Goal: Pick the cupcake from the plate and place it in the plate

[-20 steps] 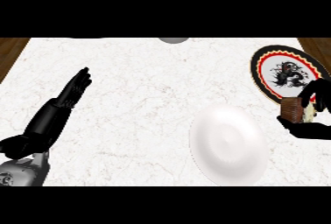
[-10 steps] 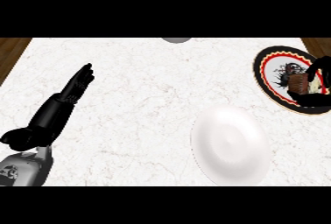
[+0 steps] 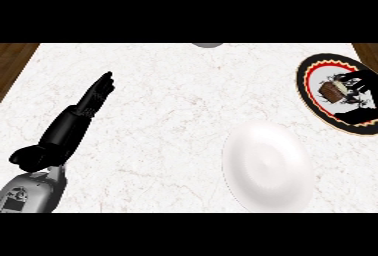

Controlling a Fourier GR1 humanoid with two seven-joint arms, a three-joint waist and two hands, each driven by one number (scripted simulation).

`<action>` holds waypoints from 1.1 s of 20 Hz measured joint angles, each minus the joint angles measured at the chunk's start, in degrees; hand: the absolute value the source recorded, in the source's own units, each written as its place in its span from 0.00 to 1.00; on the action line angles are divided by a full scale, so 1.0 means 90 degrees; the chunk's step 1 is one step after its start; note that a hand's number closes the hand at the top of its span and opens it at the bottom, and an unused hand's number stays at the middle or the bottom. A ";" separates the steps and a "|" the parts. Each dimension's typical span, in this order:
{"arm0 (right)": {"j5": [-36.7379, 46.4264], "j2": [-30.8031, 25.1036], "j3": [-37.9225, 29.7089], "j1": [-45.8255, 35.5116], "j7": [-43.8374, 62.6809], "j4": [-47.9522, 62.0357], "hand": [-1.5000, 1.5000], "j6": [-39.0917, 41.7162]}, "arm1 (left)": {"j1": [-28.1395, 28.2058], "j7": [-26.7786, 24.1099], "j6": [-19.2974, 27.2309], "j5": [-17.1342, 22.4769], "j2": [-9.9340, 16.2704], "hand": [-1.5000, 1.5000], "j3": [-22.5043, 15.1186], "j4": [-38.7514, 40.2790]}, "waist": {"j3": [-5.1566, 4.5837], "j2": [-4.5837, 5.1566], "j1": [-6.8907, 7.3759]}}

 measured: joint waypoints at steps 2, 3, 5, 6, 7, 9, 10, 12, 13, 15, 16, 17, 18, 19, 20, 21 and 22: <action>0.0033 0.0115 -0.0109 -0.0253 -0.0322 0.0476 0.00 -0.0120 | -0.0006 -0.0001 -0.0029 0.0024 0.0004 0.50 0.0063 -0.0006 | 0.0001 0.0002 0.0012; -0.0010 0.0142 -0.0206 -0.0313 -0.0542 0.0655 0.00 -0.0187 | -0.0003 0.0023 -0.0035 0.0035 0.0005 0.50 0.0089 -0.0023 | 0.0003 0.0003 0.0012; -0.0100 0.0192 -0.0376 -0.0418 -0.0993 0.0928 0.00 -0.0248 | 0.0032 0.0018 -0.0041 0.0012 -0.0014 0.50 0.0083 -0.0076 | 0.0005 0.0004 0.0011; -0.0174 0.0167 -0.0482 -0.0474 -0.1209 0.1040 0.00 -0.0225 | 0.0077 -0.0072 -0.0034 -0.0030 -0.0046 0.50 0.0067 -0.0022 | 0.0007 0.0008 0.0005; -0.0239 0.0171 -0.0576 -0.0503 -0.1440 0.1137 0.00 -0.0204 | 0.0080 -0.0083 -0.0034 -0.0049 -0.0068 0.50 0.0062 -0.0003 | 0.0005 0.0003 -0.0013; -0.0400 0.0167 -0.0780 -0.0573 -0.1862 0.1282 0.00 -0.0137 | 0.0087 -0.0054 -0.0117 0.0021 -0.0011 0.50 0.0140 -0.0048 | 0.0006 0.0000 -0.0017; -0.0465 0.0211 -0.0866 -0.0619 -0.2051 0.1326 0.00 -0.0149 | 0.0077 -0.0068 -0.0123 0.0014 -0.0028 0.50 0.0143 -0.0039 | 0.0006 -0.0002 -0.0025; -0.0677 0.0153 -0.1086 -0.0682 -0.2488 0.1375 0.00 0.0089 | 0.0047 -0.0020 -0.0092 -0.0028 -0.0051 0.50 0.0148 -0.0018 | 0.0007 -0.0006 -0.0052; -0.0803 0.0175 -0.1198 -0.0677 -0.2688 0.1391 0.00 0.0246 | 0.0004 0.0029 -0.0071 -0.0051 -0.0075 0.50 0.0142 -0.0003 | 0.0004 -0.0014 -0.0078; -0.1100 0.0145 -0.1457 -0.0719 -0.2963 0.1427 0.00 0.0707 | -0.0053 0.0115 -0.0073 -0.0030 -0.0069 0.50 0.0193 -0.0004 | 0.0003 -0.0029 -0.0113; -0.1258 0.0130 -0.1583 -0.0755 -0.3045 0.1452 0.00 0.1014 | -0.0061 0.0092 -0.0085 -0.0025 -0.0052 0.50 0.0231 0.0028 | 0.0002 -0.0033 -0.0129; -0.1414 0.0076 -0.1709 -0.0788 -0.3097 0.1493 0.00 0.1362 | -0.0013 0.0073 -0.0099 -0.0019 -0.0045 0.50 0.0243 0.0013 | 0.0001 -0.0041 -0.0133; -0.1550 0.0058 -0.1823 -0.0848 -0.3096 0.1557 0.00 0.1651 | -0.0040 0.0071 -0.0074 -0.0054 -0.0082 0.50 0.0220 0.0041 | 0.0000 -0.0037 -0.0136; -0.1705 0.0057 -0.1953 -0.0839 -0.3140 0.1619 0.00 0.1932 | -0.0048 0.0067 -0.0108 -0.0034 -0.0059 0.50 0.0250 0.0064 | -0.0001 -0.0039 -0.0147; -0.1859 -0.0029 -0.2082 -0.0821 -0.3198 0.1674 0.00 0.2287 | -0.0055 0.0087 -0.0103 -0.0025 -0.0063 0.50 0.0268 0.0044 | 0.0000 -0.0043 -0.0160; -0.2011 -0.0114 -0.2213 -0.0786 -0.3254 0.1743 0.00 0.2639 | -0.0041 0.0055 -0.0114 -0.0021 -0.0052 0.50 0.0294 0.0058 | 0.0000 -0.0043 -0.0171; -0.2144 -0.0199 -0.2327 -0.0804 -0.3224 0.1810 0.00 0.2968 | 0.0012 0.0033 -0.0140 -0.0024 -0.0049 0.50 0.0288 0.0072 | 0.0000 -0.0046 -0.0173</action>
